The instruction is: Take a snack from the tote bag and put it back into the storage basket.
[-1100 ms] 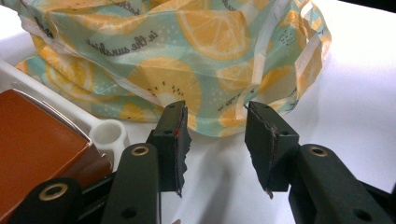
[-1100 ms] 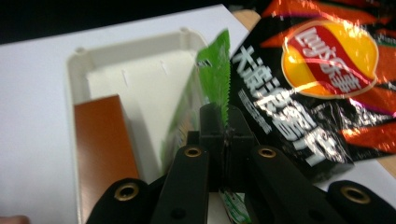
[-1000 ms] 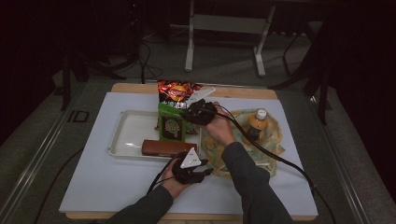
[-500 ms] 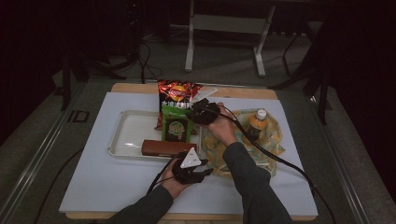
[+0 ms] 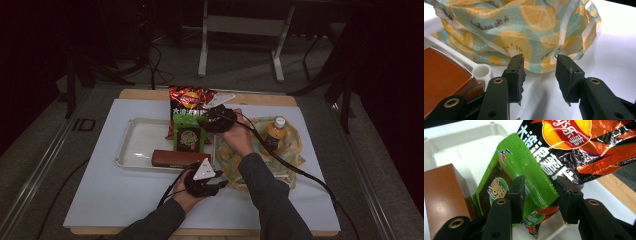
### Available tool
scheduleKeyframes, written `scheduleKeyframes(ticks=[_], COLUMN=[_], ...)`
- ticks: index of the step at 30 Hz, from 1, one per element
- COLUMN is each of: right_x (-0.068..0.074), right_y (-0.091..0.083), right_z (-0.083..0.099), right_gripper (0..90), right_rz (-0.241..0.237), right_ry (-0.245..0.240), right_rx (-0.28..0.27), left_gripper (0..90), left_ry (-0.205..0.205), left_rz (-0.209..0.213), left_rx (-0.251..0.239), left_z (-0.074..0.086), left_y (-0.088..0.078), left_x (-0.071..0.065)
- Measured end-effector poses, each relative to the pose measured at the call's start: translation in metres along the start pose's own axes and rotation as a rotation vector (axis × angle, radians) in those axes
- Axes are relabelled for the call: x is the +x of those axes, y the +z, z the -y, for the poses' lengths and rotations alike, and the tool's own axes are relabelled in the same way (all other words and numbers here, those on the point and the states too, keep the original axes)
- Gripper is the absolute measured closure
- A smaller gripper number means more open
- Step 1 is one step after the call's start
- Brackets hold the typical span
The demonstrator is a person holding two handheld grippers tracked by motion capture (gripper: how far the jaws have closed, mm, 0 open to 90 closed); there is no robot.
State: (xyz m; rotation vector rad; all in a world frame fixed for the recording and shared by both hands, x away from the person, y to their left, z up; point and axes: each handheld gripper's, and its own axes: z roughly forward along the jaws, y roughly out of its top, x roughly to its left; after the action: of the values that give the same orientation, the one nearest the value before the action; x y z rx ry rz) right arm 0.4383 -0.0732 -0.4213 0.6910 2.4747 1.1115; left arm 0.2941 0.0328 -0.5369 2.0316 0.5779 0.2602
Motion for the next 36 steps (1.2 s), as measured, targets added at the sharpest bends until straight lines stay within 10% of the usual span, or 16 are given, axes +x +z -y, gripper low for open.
scheduleKeyframes(ticks=[4, 10, 20, 36], right_x=[0.000, 0.003, -0.002, 0.016], right_y=[-0.004, -0.010, -0.017, -0.021], right_z=[0.000, 0.002, 0.007, 0.016], right_gripper=[58.9, 84.7, 80.8, 84.8], right_rz=[0.010, 0.006, 0.060, -0.021], right_ry=[0.013, -0.008, 0.052, -0.066], right_rx=[-0.031, -0.064, -0.116, -0.002], left_gripper=[57.4, 57.4, 57.5, 57.4], left_ry=[0.000, -0.001, -0.001, -0.001], left_rz=[-0.002, -0.001, 0.000, -0.002], left_rx=[0.001, 0.001, 0.001, 0.001], left_z=[0.000, 0.000, 0.000, 0.000], left_y=[0.000, 0.000, 0.000, 0.000], left_x=[0.000, 0.000, 0.000, 0.000])
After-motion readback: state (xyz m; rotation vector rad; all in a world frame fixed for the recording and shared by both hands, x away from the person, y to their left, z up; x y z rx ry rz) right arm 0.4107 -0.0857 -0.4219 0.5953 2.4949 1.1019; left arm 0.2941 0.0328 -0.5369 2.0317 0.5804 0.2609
